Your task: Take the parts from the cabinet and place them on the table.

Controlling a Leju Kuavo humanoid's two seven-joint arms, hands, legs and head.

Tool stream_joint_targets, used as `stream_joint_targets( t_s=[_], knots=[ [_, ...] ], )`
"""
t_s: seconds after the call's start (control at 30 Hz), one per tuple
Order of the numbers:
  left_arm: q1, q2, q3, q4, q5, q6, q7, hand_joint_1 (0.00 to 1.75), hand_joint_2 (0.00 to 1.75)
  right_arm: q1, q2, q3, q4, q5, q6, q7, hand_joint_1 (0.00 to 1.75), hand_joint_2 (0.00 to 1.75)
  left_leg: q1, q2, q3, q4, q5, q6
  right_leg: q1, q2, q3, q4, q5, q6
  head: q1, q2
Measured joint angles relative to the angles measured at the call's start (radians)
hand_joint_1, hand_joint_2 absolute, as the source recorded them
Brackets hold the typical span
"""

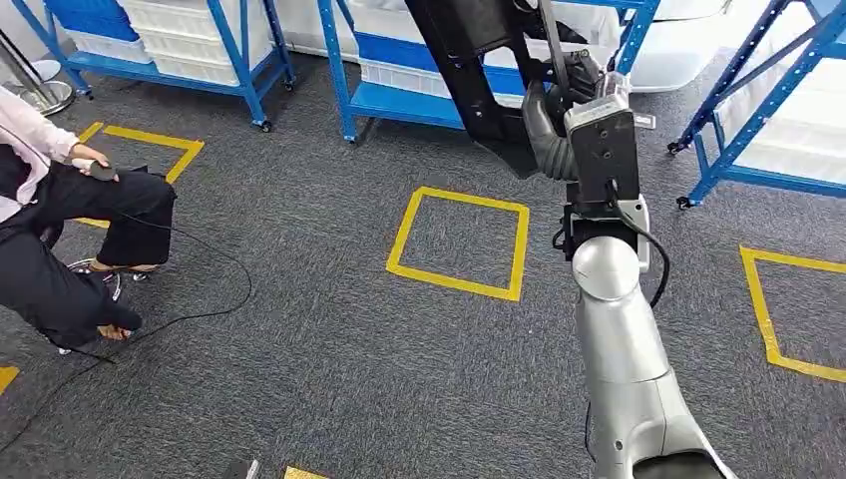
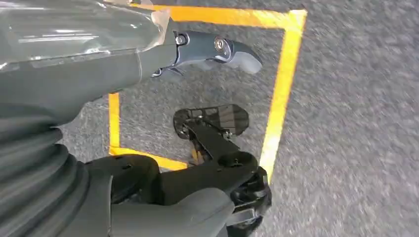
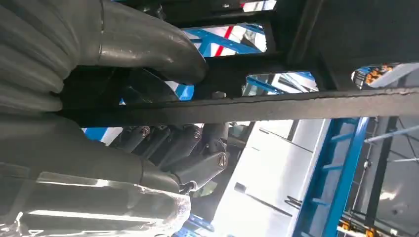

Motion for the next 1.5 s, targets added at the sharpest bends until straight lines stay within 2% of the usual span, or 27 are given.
stream_joint_targets(
  t_s=[0.07,0.1,0.13,0.17,0.27,0.3,0.33,0.37,0.43,0.47,0.5,0.57,0.63,0.77,0.8,0.87,0.97,1.0,1.07,1.1,1.13,1.17,1.27,1.3,1.33,1.4,1.5],
  knots=[
    [0.001,0.003,0.000,0.000,0.004,-0.002,0.000,0.00,1.75,-0.012,-0.005,-0.005,-0.015,0.017,0.001,0.018,1.75,1.75,0.009,0.023,0.097,-0.167,0.076,-0.010,-0.007,-0.015,0.000,0.004,-0.002,0.006,0.000,0.000],
    [0.001,0.003,0.000,0.000,0.005,-0.003,0.000,0.00,1.75,-0.022,-0.006,-0.006,-0.023,0.022,0.002,0.022,1.75,1.75,0.014,0.058,0.146,-0.248,0.102,-0.016,-0.007,-0.021,0.000,0.010,-0.004,0.016,0.000,0.000],
    [0.000,0.000,0.000,0.000,0.006,-0.007,0.000,0.00,1.75,-0.033,-0.009,-0.009,-0.035,0.026,0.005,0.029,1.75,1.75,0.003,0.058,0.154,-0.268,0.093,-0.013,0.008,-0.025,-0.007,0.018,-0.009,0.028,-0.004,0.000],
    [0.002,0.000,0.000,0.000,0.007,-0.008,0.000,0.00,1.75,-0.043,-0.012,-0.011,-0.041,0.032,0.011,0.033,1.75,1.75,0.000,0.044,0.146,-0.266,0.096,0.002,0.008,-0.030,-0.003,0.016,-0.006,0.035,0.008,0.000],
    [0.009,0.003,0.000,0.000,0.018,-0.010,-0.004,0.00,1.75,-0.064,-0.014,-0.011,-0.054,0.038,0.021,0.045,1.75,1.75,-0.012,0.019,0.138,-0.270,0.104,0.030,0.007,-0.053,-0.001,0.005,-0.003,0.061,0.009,0.000],
    [0.013,0.003,0.001,0.000,0.021,-0.011,-0.005,0.00,1.75,-0.070,-0.016,-0.011,-0.056,0.038,0.022,0.049,1.75,1.75,-0.007,0.012,0.140,-0.274,0.109,0.040,-0.001,-0.030,-0.014,0.019,-0.017,0.063,0.010,0.000],
    [0.015,0.004,0.002,0.000,0.026,-0.014,-0.009,0.00,1.75,-0.077,-0.017,-0.011,-0.056,0.038,0.024,0.052,1.75,1.75,-0.008,0.005,0.137,-0.274,0.112,0.049,-0.001,0.010,-0.037,0.070,-0.049,0.056,0.013,0.000],
    [0.015,0.005,0.002,0.000,0.032,-0.020,-0.015,0.00,1.75,-0.082,-0.018,-0.011,-0.055,0.038,0.025,0.053,1.75,1.75,-0.009,-0.003,0.134,-0.274,0.113,0.054,-0.002,0.025,-0.070,0.150,-0.086,0.049,0.015,0.000],
    [0.018,0.005,0.007,0.000,0.053,-0.051,-0.036,0.00,1.75,-0.084,-0.020,-0.010,-0.054,0.039,0.030,0.059,1.75,1.75,-0.014,-0.024,0.133,-0.273,0.114,0.059,0.005,0.039,-0.154,0.325,-0.148,0.046,0.018,0.000],
    [0.022,0.005,0.011,0.000,0.062,-0.068,-0.046,0.00,1.75,-0.083,-0.020,-0.008,-0.053,0.042,0.031,0.063,1.75,1.75,-0.017,-0.036,0.133,-0.273,0.113,0.059,0.008,0.042,-0.174,0.363,-0.151,0.050,0.018,0.000],
    [0.026,0.005,0.015,0.000,0.071,-0.091,-0.055,0.00,1.75,-0.083,-0.020,-0.008,-0.051,0.044,0.031,0.068,1.75,1.75,-0.020,-0.047,0.134,-0.273,0.113,0.059,0.011,0.043,-0.171,0.346,-0.138,0.053,0.018,0.000],
    [0.032,0.006,0.024,0.000,0.087,-0.141,-0.068,0.00,1.75,-0.084,-0.022,-0.008,-0.051,0.050,0.030,0.072,1.75,1.75,-0.024,-0.074,0.137,-0.272,0.113,0.059,0.018,0.051,-0.093,0.174,-0.060,0.059,0.019,0.000],
    [0.035,0.006,0.029,0.000,0.092,-0.160,-0.074,0.00,1.75,-0.088,-0.022,-0.008,-0.051,0.052,0.029,0.072,1.75,1.75,-0.026,-0.092,0.136,-0.271,0.112,0.057,0.019,0.106,-0.029,0.022,-0.007,0.045,0.019,0.000],
    [0.044,0.009,0.039,0.000,0.094,-0.188,-0.083,0.00,1.75,-0.093,-0.023,-0.008,-0.051,0.056,0.029,0.080,1.75,1.75,-0.025,-0.115,0.125,-0.274,0.118,0.043,0.026,0.074,-0.023,0.022,0.002,0.031,0.019,0.000],
    [0.045,0.017,0.040,0.000,0.095,-0.196,-0.087,0.00,1.75,-0.094,-0.022,-0.010,-0.051,0.056,0.029,0.083,1.75,1.75,-0.025,-0.110,0.121,-0.266,0.107,0.040,0.002,0.061,-0.020,0.010,0.009,0.020,0.018,0.000],
    [0.044,0.014,0.040,0.000,0.087,-0.193,-0.091,0.00,1.75,-0.097,-0.020,-0.011,-0.051,0.059,0.031,0.085,1.75,1.75,-0.031,-0.031,0.076,-0.169,0.047,0.028,0.008,0.048,-0.017,0.008,0.007,0.002,0.005,0.000],
    [0.042,0.012,0.038,0.000,0.066,-0.166,-0.080,0.00,1.75,-0.094,-0.021,-0.011,-0.051,0.074,0.035,0.093,1.75,1.75,-0.019,-0.005,-0.035,0.043,-0.027,0.014,0.012,0.021,-0.018,0.009,0.005,0.001,0.003,0.000],
    [0.042,0.011,0.037,0.000,0.064,-0.166,-0.078,0.00,1.75,-0.094,-0.021,-0.011,-0.051,0.075,0.036,0.097,1.75,1.75,-0.017,-0.002,-0.038,0.043,-0.015,0.012,0.012,0.014,-0.017,0.009,0.005,0.000,0.004,0.000],
    [0.040,0.011,0.037,0.000,0.062,-0.163,-0.074,0.00,1.75,-0.094,-0.021,-0.011,-0.051,0.077,0.037,0.101,1.75,1.75,-0.011,0.008,0.026,-0.095,0.069,0.010,0.012,-0.003,-0.016,0.010,0.004,0.000,0.003,0.000],
    [0.038,0.011,0.036,0.000,0.062,-0.162,-0.074,0.00,1.75,-0.095,-0.021,-0.011,-0.051,0.077,0.037,0.101,1.75,1.75,-0.011,0.030,0.083,-0.203,0.115,0.012,0.012,-0.009,-0.015,0.011,0.001,0.003,0.002,0.000],
    [0.035,0.010,0.035,0.000,0.062,-0.161,-0.074,0.00,1.75,-0.097,-0.021,-0.011,-0.052,0.077,0.037,0.101,1.75,1.75,-0.014,0.071,0.116,-0.268,0.119,0.013,0.017,-0.014,-0.014,0.011,-0.002,0.008,0.002,0.000],
    [0.033,0.009,0.035,0.000,0.062,-0.160,-0.072,0.00,1.75,-0.099,-0.022,-0.012,-0.052,0.077,0.037,0.101,1.75,1.75,-0.020,0.056,0.116,-0.271,0.122,0.022,0.029,-0.020,-0.018,0.014,-0.005,0.013,0.003,0.000],
    [0.032,0.007,0.031,0.000,0.052,-0.158,-0.058,0.00,1.75,-0.101,-0.022,-0.011,-0.052,0.091,0.039,0.103,1.75,1.75,-0.029,0.028,0.107,-0.269,0.125,0.036,0.030,-0.042,-0.013,0.010,-0.005,0.023,0.010,0.000],
    [0.032,0.007,0.029,0.000,0.052,-0.166,-0.054,0.00,1.75,-0.103,-0.022,-0.011,-0.052,0.095,0.043,0.107,1.75,1.75,-0.025,0.019,0.114,-0.278,0.133,0.048,0.032,-0.040,-0.016,0.014,-0.011,0.032,0.010,0.000],
    [0.032,0.005,0.029,0.000,0.053,-0.170,-0.053,0.00,1.75,-0.103,-0.024,-0.011,-0.053,0.098,0.043,0.111,1.75,1.75,-0.022,0.013,0.116,-0.283,0.137,0.054,0.024,-0.008,-0.029,0.035,-0.026,0.033,0.011,0.000],
    [0.029,0.005,0.028,0.000,0.053,-0.170,-0.051,0.00,1.75,-0.104,-0.029,-0.011,-0.053,0.102,0.043,0.113,1.75,1.75,-0.022,0.005,0.114,-0.283,0.139,0.062,0.021,0.022,-0.053,0.096,-0.058,0.027,0.010,0.000],
    [0.025,0.003,0.027,0.000,0.053,-0.170,-0.044,0.00,1.75,-0.103,-0.040,-0.011,-0.052,0.109,0.051,0.118,1.75,1.75,-0.022,-0.028,0.111,-0.283,0.140,0.065,0.018,0.042,-0.163,0.331,-0.144,0.025,0.017,0.000]
  ],
)
